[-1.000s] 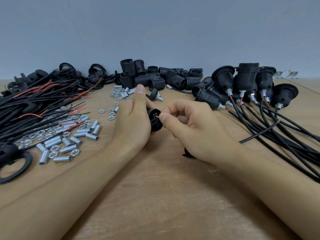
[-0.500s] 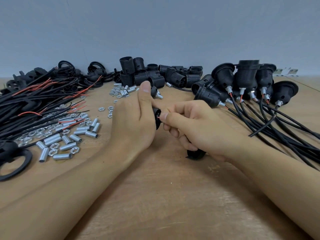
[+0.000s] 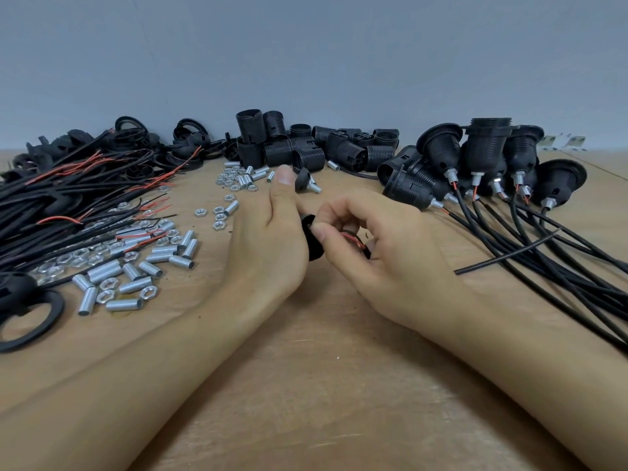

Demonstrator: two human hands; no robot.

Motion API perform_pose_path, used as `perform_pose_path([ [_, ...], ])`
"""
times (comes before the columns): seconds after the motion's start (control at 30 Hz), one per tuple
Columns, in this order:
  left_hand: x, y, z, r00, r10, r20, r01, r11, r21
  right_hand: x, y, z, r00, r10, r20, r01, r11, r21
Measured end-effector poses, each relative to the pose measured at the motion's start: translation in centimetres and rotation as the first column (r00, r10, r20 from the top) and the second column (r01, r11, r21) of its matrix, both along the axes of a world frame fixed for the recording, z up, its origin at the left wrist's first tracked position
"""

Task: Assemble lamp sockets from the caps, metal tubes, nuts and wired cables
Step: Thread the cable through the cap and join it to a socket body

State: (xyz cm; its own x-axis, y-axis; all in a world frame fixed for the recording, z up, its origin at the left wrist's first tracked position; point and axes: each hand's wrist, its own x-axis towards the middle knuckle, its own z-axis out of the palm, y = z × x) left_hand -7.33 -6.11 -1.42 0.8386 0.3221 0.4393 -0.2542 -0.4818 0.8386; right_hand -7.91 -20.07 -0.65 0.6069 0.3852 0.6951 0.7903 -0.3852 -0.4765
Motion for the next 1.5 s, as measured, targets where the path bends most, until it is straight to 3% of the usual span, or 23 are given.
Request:
perform_pose_path([
  [0.17, -0.3, -0.1, -0.1, 1.0, -0.02, -0.015, 0.021, 1.0, 0.023, 0.0, 0.0, -0.1, 0.999, -0.011, -0.045, 0.011, 1.0, 0.001],
  [0.27, -0.2, -0.1, -0.1, 0.997, -0.053, -0.064, 0.048, 0.995, -0.087, 0.1, -0.1, 0.2, 0.994, 0.006, -0.113, -0.004, 1.0, 0.018],
  [0.33, 0.2, 0.0, -0.1, 0.988, -0.089, -0.126, 0.065, 0.982, -0.18, 0.2, -0.1, 0.4, 0.97, 0.054, -0.237, -0.037, 0.997, 0.073],
  [0.43, 0.9, 0.3, -0.1, 0.978, -0.089, -0.187, 0.053, 0.981, -0.189, 0.1, 0.0, 0.9, 0.88, 0.141, -0.454, -0.042, 0.974, 0.22],
  [0.5, 1.1, 0.5, -0.2, 0.979, -0.056, -0.194, 0.021, 0.984, -0.178, 0.5, -0.7, 1.6, 0.874, 0.085, -0.478, 0.029, 0.973, 0.227],
  [0.6, 1.2, 0.6, -0.3, 0.981, -0.024, -0.193, -0.006, 0.989, -0.15, 1.3, -3.6, 3.6, 0.883, -0.04, -0.468, -0.026, 0.991, -0.133],
  [0.7, 1.3, 0.6, -0.4, 0.981, -0.032, -0.191, 0.006, 0.991, -0.135, 1.6, -6.1, 4.5, 0.747, -0.142, -0.65, -0.239, 0.855, -0.461],
  [0.77, 1.2, 0.6, -0.4, 0.98, -0.047, -0.192, 0.024, 0.992, -0.123, 1.5, -6.1, 4.1, 0.741, -0.173, -0.649, -0.293, 0.786, -0.544],
  [0.97, 1.1, 0.7, -0.4, 0.987, -0.047, -0.153, 0.028, 0.992, -0.121, 1.7, -5.7, 3.9, 0.687, -0.006, -0.727, -0.27, 0.926, -0.263],
  [1.27, 0.8, 1.0, -0.2, 0.995, -0.059, 0.078, 0.055, 0.997, 0.052, 1.3, -4.3, 3.3, 0.686, 0.212, -0.697, -0.283, 0.959, 0.013],
  [1.4, 0.5, 1.1, -0.4, 0.982, -0.102, 0.162, 0.082, 0.989, 0.123, 1.6, -4.1, 2.8, 0.787, 0.059, -0.615, -0.143, 0.986, -0.089],
  [1.5, 0.5, 1.0, -0.5, 0.972, -0.118, 0.205, 0.073, 0.974, 0.215, 1.4, -4.2, 2.9, 0.792, 0.003, -0.611, -0.151, 0.97, -0.191],
])
